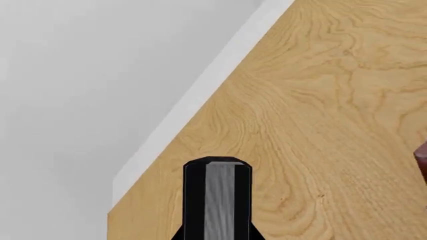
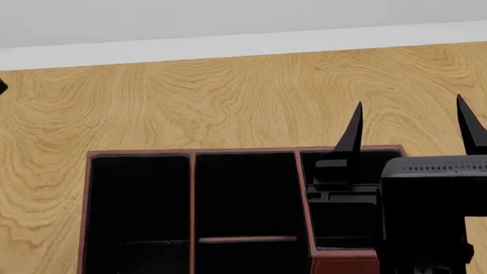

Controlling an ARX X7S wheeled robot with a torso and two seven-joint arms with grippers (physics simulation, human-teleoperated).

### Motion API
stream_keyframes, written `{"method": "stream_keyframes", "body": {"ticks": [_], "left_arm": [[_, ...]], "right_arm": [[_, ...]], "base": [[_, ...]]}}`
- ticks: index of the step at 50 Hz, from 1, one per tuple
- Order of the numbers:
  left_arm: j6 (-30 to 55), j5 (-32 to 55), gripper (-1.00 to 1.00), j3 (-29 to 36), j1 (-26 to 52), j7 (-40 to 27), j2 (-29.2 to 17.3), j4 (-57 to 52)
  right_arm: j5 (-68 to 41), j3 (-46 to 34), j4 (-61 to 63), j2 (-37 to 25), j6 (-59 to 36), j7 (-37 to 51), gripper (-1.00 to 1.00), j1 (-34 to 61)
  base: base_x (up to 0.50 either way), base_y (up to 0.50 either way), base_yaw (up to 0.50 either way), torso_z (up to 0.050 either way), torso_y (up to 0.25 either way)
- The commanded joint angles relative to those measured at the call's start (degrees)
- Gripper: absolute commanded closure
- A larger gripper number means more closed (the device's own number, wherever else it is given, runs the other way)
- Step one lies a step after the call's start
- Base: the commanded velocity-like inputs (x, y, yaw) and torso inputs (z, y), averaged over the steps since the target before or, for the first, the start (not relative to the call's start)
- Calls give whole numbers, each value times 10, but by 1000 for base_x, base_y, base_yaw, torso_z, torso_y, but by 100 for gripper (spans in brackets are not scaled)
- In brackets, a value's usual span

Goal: Pick up the book and place it in the back compartment of the caddy.

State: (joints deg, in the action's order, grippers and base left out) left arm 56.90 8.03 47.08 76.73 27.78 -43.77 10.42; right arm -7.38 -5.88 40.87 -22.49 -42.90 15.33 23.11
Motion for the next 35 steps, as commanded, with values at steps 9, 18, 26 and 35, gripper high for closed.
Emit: {"method": "stream_keyframes", "body": {"ticks": [9,18,26,35], "left_arm": [[-18,-46,100,-4,60,-49,44,-12],[-9,-42,100,7,96,-25,75,-9],[-20,-49,100,40,119,0,98,-17],[-24,-44,100,35,143,4,132,1]], "right_arm": [[-7,5,-12,1,19,-1,-100,-1],[-10,9,-15,-1,23,-3,-100,4],[-14,17,-22,-2,38,-4,-100,-2],[-16,17,-30,-2,49,-5,-100,-3]], "base": [[0,0,0,0,1],[0,0,0,0,1],[0,0,0,0,1],[0,0,0,0,2]]}}
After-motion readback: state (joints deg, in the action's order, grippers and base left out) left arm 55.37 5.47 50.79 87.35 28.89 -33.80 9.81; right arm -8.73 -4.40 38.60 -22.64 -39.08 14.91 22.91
